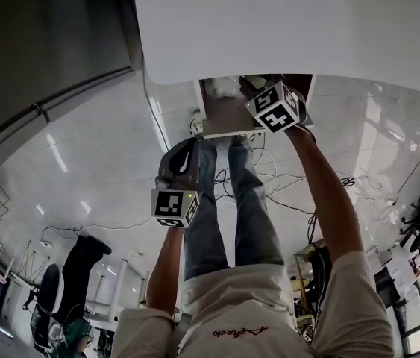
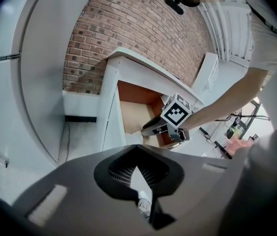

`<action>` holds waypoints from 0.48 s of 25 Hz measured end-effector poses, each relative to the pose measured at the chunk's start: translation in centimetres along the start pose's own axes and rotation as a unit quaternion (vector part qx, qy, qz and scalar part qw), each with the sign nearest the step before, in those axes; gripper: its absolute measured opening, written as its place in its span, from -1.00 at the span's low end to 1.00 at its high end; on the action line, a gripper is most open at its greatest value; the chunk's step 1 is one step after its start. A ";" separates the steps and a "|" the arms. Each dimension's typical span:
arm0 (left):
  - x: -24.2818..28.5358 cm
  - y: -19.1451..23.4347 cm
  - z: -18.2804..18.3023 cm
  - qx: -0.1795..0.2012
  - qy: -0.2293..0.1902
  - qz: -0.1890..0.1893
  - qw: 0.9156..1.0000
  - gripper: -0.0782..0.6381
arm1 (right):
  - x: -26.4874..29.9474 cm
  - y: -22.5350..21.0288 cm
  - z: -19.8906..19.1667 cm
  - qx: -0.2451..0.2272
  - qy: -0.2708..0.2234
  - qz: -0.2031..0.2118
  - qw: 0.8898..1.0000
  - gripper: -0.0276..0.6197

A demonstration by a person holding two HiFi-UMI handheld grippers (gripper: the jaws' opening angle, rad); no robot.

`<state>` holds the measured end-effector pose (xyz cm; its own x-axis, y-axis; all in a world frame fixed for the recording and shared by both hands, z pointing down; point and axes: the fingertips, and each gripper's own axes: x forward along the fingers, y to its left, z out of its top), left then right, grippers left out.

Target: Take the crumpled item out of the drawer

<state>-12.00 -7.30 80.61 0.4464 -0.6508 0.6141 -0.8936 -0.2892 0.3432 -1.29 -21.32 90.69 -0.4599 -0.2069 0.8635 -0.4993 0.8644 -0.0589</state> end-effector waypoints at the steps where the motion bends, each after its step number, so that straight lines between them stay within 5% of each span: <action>1: 0.1 0.1 0.0 0.001 0.000 0.000 1.000 -0.76 | 0.3 -0.1 0.0 0.006 0.003 0.002 1.000 -0.60; 12: -0.1 0.2 0.2 0.007 0.003 -0.001 1.000 -0.76 | 2.1 -0.6 -0.8 0.049 0.022 0.011 0.999 -0.60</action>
<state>-12.23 -7.46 80.44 0.4477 -0.6466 0.6177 -0.8937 -0.3001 0.3335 -1.35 -21.93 92.95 -0.4403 -0.1659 0.8824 -0.5594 0.8194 -0.1250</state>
